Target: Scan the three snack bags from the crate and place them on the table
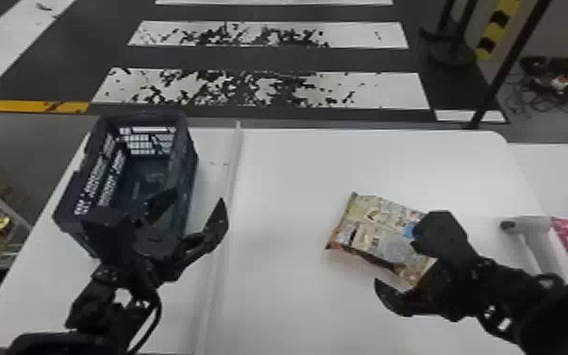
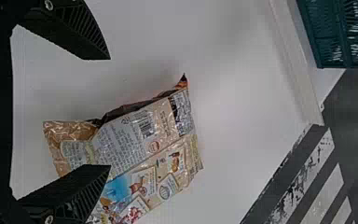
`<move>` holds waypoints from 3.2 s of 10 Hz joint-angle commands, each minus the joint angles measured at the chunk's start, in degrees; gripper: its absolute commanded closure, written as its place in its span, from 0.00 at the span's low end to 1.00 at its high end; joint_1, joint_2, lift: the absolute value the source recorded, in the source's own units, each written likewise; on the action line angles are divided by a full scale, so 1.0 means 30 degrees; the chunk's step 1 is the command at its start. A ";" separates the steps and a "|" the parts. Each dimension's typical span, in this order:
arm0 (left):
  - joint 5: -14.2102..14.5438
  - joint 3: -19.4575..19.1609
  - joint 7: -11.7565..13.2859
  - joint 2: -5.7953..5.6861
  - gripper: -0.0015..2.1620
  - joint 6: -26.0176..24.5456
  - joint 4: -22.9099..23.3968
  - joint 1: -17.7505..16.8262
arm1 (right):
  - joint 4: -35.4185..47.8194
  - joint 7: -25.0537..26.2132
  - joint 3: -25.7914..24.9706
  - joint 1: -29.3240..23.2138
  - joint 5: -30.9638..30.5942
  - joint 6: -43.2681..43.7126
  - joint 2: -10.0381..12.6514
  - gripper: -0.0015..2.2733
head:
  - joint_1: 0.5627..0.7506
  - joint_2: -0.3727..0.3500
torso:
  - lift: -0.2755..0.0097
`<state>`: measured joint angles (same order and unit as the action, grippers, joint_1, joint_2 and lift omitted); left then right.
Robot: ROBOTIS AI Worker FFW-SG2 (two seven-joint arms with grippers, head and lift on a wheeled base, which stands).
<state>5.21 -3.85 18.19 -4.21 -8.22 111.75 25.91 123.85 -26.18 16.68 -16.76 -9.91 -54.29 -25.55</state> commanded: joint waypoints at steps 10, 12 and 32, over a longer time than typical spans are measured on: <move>-0.0038 0.0170 0.0000 0.0087 0.04 0.0059 -0.0188 -0.0051 | -0.2994 -0.0765 -0.5794 0.1103 0.5471 0.3228 0.2776 0.99 | 0.70 0.53 | 0.75; -0.0068 0.0258 0.0000 0.0116 0.04 0.0059 -0.0217 -0.0081 | -0.5162 -0.0677 -0.5677 0.1982 0.5061 0.4282 0.2805 0.99 | 0.70 0.50 | 0.75; -0.0038 0.0375 0.0000 0.0057 0.04 0.0059 -0.0510 -0.0257 | -0.5367 -0.5394 -0.1927 0.0693 0.3831 0.7329 0.2951 0.99 | 0.70 0.70 | 0.75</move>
<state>5.10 -2.72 18.19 -4.07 -8.05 110.16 25.09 109.12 -42.37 9.47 -15.74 2.45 -32.52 -16.68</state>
